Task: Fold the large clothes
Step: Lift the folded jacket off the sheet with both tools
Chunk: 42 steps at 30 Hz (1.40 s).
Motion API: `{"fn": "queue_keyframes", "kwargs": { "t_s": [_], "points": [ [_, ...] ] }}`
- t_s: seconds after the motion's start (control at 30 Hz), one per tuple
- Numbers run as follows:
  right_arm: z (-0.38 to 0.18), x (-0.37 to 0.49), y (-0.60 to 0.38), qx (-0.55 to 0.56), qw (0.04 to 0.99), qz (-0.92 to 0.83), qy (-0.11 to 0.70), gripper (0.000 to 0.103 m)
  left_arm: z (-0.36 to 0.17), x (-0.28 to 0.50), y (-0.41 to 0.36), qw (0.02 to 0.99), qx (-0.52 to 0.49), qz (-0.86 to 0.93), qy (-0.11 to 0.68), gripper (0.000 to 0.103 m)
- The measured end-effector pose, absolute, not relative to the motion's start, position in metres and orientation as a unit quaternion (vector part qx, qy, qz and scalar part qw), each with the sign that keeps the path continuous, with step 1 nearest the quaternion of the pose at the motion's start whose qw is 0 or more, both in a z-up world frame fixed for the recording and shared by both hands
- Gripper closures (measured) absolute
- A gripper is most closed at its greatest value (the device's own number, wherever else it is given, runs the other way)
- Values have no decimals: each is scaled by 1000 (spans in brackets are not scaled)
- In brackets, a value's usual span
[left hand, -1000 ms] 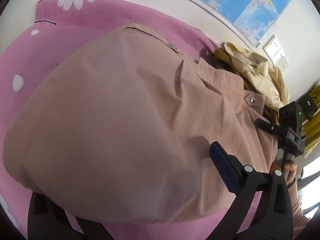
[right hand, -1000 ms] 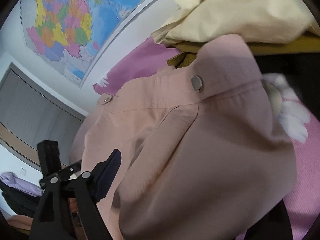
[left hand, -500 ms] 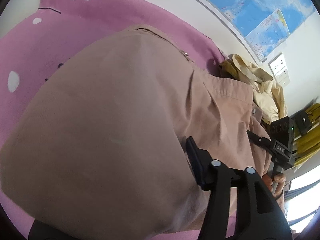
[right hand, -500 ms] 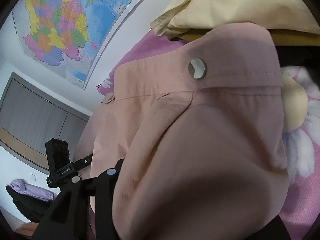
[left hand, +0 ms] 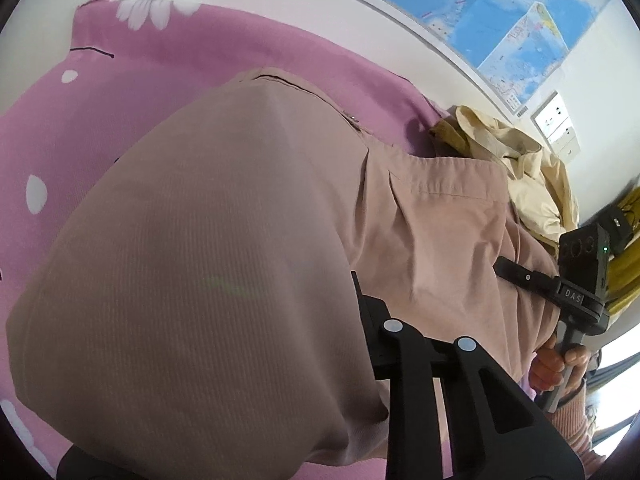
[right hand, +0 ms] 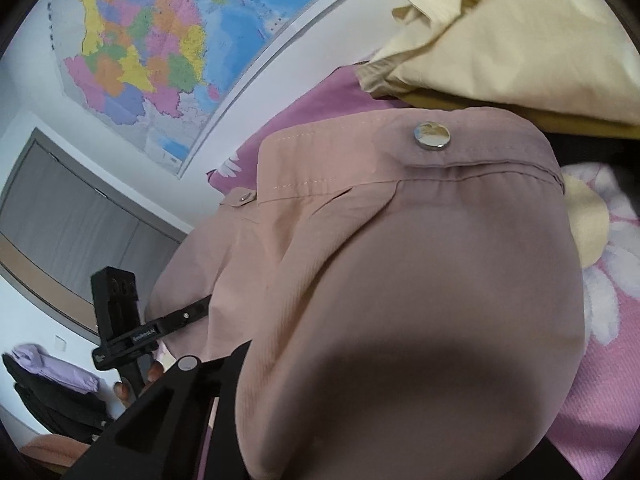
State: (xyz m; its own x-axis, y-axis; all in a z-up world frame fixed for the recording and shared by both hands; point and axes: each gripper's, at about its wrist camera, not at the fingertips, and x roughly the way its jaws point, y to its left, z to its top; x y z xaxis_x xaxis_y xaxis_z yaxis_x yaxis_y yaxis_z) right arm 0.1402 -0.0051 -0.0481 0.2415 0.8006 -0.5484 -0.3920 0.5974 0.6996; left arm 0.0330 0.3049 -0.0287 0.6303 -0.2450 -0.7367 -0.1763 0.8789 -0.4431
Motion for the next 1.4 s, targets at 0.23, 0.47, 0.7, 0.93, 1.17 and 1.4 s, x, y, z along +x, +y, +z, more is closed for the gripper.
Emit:
{"fn": "queue_keyframes", "kwargs": {
  "t_s": [0.23,0.47,0.7,0.93,1.17,1.4],
  "points": [
    [-59,148,-7,227,746,384,494,51,-42,41,309,855,-255,-22,451,56],
    [-67,154,0,226,745,383,497,76,-40,49,300,861,-240,-39,446,41],
    [-48,146,0,203,765,391,469,87,-30,46,302,867,-237,-27,438,83],
    [-13,135,9,171,786,402,438,88,-3,43,295,884,-217,-34,414,88],
    [21,130,21,153,797,419,407,89,30,39,303,905,-193,-22,378,89],
    [54,137,41,144,803,441,374,89,62,31,323,920,-183,-4,347,89]
  ]
}}
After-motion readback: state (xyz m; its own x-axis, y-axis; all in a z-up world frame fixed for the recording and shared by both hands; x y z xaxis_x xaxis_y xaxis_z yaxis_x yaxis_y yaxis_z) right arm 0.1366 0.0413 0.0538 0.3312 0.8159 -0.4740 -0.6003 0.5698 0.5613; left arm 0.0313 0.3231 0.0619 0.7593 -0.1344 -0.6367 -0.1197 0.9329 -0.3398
